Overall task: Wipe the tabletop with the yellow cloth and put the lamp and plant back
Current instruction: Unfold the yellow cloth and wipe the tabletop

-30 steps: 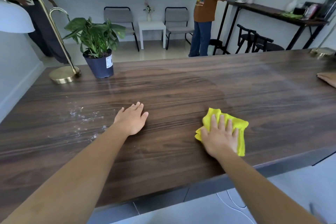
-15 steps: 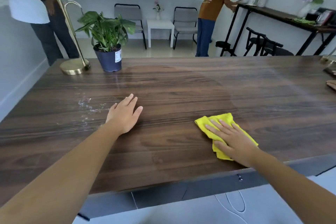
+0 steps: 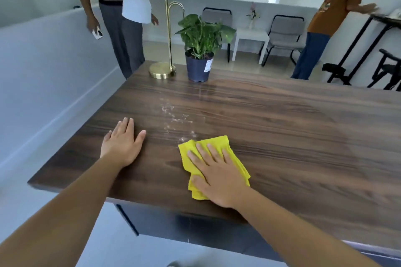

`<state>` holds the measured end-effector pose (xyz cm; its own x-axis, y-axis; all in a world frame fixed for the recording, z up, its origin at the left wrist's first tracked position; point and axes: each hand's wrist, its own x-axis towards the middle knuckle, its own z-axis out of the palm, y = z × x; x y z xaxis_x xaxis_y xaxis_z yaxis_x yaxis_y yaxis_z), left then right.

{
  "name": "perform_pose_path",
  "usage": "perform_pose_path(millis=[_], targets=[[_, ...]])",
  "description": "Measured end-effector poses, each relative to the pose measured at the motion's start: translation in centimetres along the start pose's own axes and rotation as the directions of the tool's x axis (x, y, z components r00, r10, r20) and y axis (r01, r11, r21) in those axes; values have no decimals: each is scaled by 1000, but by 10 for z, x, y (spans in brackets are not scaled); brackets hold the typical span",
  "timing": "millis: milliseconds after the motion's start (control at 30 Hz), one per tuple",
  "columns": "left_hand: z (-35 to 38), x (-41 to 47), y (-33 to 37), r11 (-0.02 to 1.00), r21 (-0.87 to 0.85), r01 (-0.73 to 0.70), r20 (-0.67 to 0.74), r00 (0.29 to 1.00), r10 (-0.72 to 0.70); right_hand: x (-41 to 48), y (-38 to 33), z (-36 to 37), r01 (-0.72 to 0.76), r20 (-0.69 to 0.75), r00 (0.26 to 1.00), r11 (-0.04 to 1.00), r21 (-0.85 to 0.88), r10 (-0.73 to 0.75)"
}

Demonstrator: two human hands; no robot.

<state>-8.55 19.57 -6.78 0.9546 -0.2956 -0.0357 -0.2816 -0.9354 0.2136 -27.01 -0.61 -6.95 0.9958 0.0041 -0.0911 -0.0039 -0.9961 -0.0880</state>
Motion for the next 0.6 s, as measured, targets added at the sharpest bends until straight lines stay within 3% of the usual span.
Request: perform_pose_path(millis=[100,167,267,333,400,467,533,600], targets=[[0,7,1,1000,19,-12,9,1000,12,-14,37,-8,296,60,952,954,56,-299],[0,11,1,999,30,-17,11,1000,16,-8,72,-14,256,78,962,963,81,-262],[2,13,0,999,42,-27,16,1000,26,26,108,-15,-91,19,996,995,33,90],[4,15,-2,998,52,-32,18,999,31,63,101,-15,-410,3,912,911,45,410],[4,19,-3,998,53,-36,21,999,35,96,71,-17,-585,28,810,803,113,586],[3,25,-4,998,44,-40,25,999,39,115,32,-15,-495,22,868,861,113,496],[2,31,-4,998,37,-45,31,999,44,109,0,-9,-186,-9,982,982,35,186],[2,39,-6,998,40,-54,35,998,53,87,-3,-8,161,0,987,986,50,-161]])
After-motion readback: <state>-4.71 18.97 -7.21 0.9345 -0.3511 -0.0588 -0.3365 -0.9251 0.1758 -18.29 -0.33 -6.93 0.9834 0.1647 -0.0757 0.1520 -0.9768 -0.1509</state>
